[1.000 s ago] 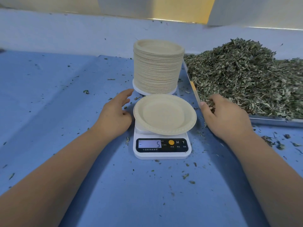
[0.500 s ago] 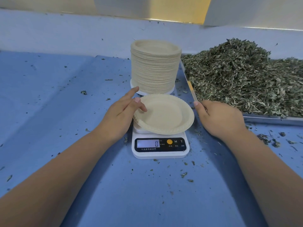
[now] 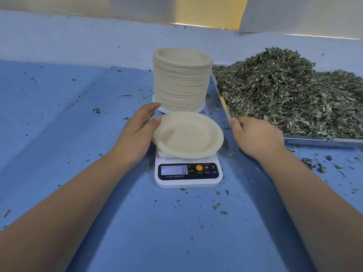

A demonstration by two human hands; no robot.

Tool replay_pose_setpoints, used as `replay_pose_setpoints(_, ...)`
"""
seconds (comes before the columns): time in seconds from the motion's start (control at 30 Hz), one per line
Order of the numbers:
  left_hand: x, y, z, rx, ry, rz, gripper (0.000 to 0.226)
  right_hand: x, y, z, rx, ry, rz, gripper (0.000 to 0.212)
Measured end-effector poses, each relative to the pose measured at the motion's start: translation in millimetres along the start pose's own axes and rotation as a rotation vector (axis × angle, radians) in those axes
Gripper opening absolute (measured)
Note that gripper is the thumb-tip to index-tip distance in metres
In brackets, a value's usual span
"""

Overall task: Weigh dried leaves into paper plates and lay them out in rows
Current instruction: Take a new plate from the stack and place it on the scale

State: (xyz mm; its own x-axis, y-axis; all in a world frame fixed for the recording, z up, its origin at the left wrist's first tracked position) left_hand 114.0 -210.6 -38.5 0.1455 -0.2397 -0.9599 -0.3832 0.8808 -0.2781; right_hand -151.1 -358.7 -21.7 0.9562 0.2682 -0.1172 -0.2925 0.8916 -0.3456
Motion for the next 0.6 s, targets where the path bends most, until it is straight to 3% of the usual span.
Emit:
replay_pose_setpoints(0.1, 2, -1, -1, -0.008, 0.003, 0.025, 0.037, 1, -21, -9, 0.253, -0.064, 0.033, 0.056)
replay_pose_setpoints(0.17, 2, -1, 1, -0.032, 0.007, 0.035, 0.037, 3, -33, -14, 0.324, -0.134, 0.029, 0.064)
replay_pose_setpoints(0.6, 4, -5, 12, -0.125, 0.104, 0.079, 0.029, -11, -56, -3, 0.127, -0.218, -0.055, 0.06)
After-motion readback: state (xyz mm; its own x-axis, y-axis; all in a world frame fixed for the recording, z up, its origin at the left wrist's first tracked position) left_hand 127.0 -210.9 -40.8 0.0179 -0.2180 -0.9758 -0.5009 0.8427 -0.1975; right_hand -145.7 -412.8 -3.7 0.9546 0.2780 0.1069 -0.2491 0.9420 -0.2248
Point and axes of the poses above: each hand's wrist, its own y-axis away from the middle knuckle, its own z-axis out of the back of the hand, x = y × z, the point moved 6 cm from there along -y, towards the middle knuckle, and after that the axes turned 13 degrees about y, right-handed, at the moved point
